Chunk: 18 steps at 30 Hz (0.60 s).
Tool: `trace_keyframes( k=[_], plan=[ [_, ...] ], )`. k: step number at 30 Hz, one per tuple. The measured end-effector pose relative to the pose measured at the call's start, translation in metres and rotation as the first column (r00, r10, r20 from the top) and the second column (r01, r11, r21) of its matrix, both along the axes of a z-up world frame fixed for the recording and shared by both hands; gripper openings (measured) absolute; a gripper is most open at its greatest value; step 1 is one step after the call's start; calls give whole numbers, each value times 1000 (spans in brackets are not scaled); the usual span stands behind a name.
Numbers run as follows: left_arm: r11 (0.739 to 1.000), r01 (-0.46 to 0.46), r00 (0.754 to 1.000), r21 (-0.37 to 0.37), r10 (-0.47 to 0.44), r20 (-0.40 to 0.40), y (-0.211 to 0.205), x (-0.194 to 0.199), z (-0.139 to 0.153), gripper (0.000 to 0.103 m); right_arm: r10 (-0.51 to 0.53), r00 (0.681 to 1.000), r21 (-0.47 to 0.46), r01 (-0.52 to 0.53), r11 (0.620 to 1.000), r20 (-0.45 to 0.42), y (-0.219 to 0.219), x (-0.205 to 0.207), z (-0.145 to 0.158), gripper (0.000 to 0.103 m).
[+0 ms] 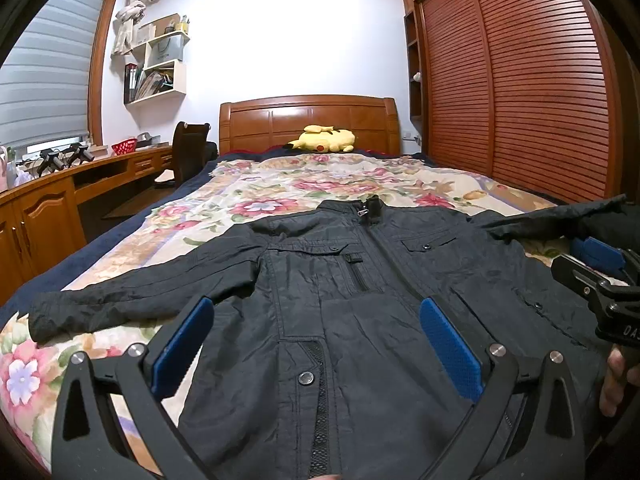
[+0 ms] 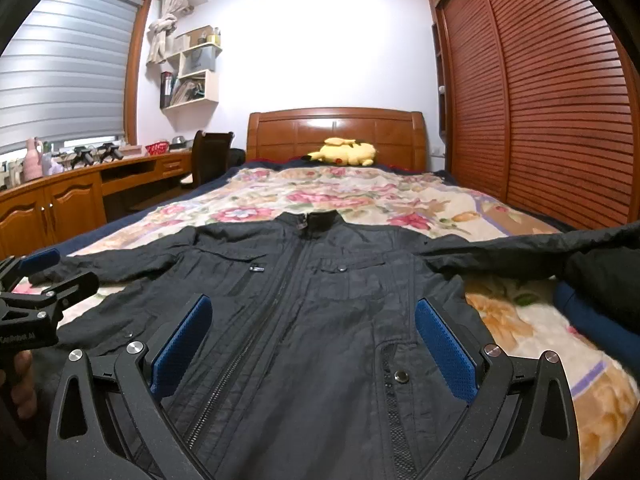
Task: Fold large clothes
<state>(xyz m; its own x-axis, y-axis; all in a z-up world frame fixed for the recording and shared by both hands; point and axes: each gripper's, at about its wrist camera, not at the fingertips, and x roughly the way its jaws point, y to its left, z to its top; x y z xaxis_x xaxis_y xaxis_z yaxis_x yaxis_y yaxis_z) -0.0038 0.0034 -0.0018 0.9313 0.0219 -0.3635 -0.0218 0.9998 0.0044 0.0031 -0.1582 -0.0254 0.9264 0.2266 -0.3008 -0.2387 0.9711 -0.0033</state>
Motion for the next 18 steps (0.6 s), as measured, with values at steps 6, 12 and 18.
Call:
trace_keyframes(
  k=[6,12,18],
  plan=[
    [1000,-3,1000,2,3,6,1,-1,1,103,1,1000,0,-1,1000,4,-3,0,-2,103],
    [1000,-5,1000,1,5,10,2,-1,1,103,1,1000,0,-1,1000,7,-3,0,-3,103],
    [1000,-6,1000,2,6,14,1,-3,2,103,2,1000,0,-2,1000,8,-3,-1,-2,103]
  ],
)
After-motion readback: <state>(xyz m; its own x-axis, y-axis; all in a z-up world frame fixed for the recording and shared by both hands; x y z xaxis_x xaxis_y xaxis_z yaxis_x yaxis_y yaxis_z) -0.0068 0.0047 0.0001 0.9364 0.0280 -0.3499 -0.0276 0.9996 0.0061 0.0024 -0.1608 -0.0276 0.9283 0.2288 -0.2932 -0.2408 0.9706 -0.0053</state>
